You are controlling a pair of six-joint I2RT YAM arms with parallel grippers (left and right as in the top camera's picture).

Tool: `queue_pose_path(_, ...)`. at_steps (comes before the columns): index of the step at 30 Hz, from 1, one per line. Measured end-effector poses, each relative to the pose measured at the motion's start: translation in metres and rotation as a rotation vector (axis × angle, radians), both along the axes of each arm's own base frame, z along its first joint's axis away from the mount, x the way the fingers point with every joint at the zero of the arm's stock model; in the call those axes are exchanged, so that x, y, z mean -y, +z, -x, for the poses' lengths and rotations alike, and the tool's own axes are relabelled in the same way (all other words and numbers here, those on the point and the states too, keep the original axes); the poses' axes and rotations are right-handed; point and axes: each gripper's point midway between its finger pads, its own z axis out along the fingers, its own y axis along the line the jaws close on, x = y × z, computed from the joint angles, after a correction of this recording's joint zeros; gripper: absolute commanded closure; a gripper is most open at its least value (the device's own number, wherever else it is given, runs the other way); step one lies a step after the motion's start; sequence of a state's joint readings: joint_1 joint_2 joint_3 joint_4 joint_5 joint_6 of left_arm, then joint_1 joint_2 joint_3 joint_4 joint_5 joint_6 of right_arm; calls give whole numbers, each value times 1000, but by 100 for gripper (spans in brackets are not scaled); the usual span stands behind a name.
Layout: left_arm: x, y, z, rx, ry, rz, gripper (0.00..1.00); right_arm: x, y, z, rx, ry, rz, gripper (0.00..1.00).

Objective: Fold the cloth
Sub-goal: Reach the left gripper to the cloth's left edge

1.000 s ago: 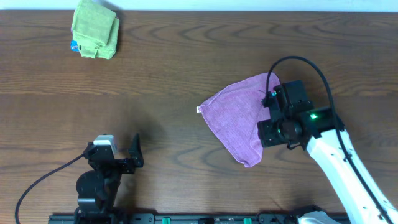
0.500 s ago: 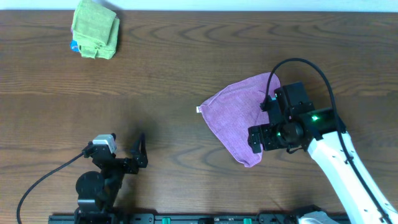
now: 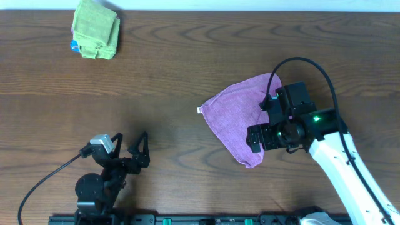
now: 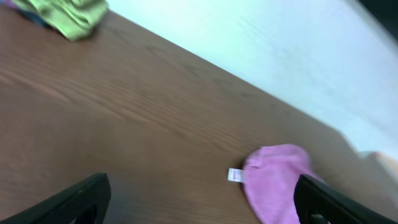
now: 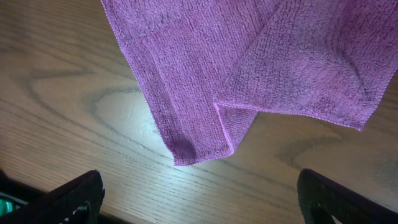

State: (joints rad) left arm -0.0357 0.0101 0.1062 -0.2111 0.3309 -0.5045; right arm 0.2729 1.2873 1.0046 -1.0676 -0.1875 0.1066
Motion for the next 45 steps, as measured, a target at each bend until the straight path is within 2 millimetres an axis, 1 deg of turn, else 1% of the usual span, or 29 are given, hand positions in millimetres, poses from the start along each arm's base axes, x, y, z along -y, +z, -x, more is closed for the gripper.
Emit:
queue_pose_path(1,1,0,0,-7,-2,23,5,0,0,0,1,0,0,1)
queue_pose_path(3,2,2,0,-8,-2,49,1,-1,1,-3,12,0,-3,1)
queue_pose_path(6,5,13,-2,39,-15,61,0,-3,2,-9,40,0,-12,1)
queue_pose_path(7,7,19,-2,60,-28,63,5,-4,4,-13,56,0,-16,1)
queue_pose_path(10,16,25,-7,83,-70,54,5,-7,7,-24,101,0,-30,1)
queue_pose_path(11,20,23,-9,72,-85,48,5,-8,8,-26,112,1,-34,1)
queue_pose_path(13,30,5,-13,-4,-125,21,5,-10,10,-32,136,1,-42,2)
queue_pose_path(15,38,-13,-17,-92,-158,-21,5,-10,11,-35,151,-2,-47,8)
queue_pose_path(17,44,-20,-24,-155,-185,-74,5,-7,12,-39,159,-23,-49,13)
queue_pose_path(18,47,-20,-28,-174,-200,-98,5,-4,12,-41,161,-40,-50,15)
queue_pose_path(19,50,-16,-34,-181,-211,-120,5,0,13,-43,161,-65,-51,18)
queue_pose_path(23,65,-2,-64,-212,-264,-210,5,21,13,-51,161,-185,-57,30)
queue_pose_path(24,71,-2,-75,-230,-285,-240,4,30,14,-55,161,-233,-61,36)
queue_pose_path(26,84,-6,-93,-269,-327,-295,4,42,14,-58,160,-299,-66,38)
queue_pose_path(27,91,-7,-101,-280,-348,-315,4,46,15,-59,160,-318,-68,41)
queue_pose_path(32,135,-16,-132,-340,-474,-434,4,67,19,-66,178,-426,-80,43)
queue_pose_path(35,167,-19,-148,-357,-539,-547,5,80,27,-70,213,-493,-94,43)
queue_pose_path(37,181,-24,-154,-367,-558,-614,5,89,34,-70,237,-533,-99,49)
queue_pose_path(39,191,-32,-158,-379,-571,-668,8,98,39,-69,257,-566,-102,50)
queue_pose_path(40,196,-36,-158,-387,-578,-686,12,102,42,-68,268,-585,-103,50)
queue_pose_path(43,204,-58,-151,-424,-610,-740,19,111,49,-67,293,-620,-105,49)
queue_pose_path(45,207,-73,-144,-459,-629,-774,27,115,52,-66,305,-635,-107,48)
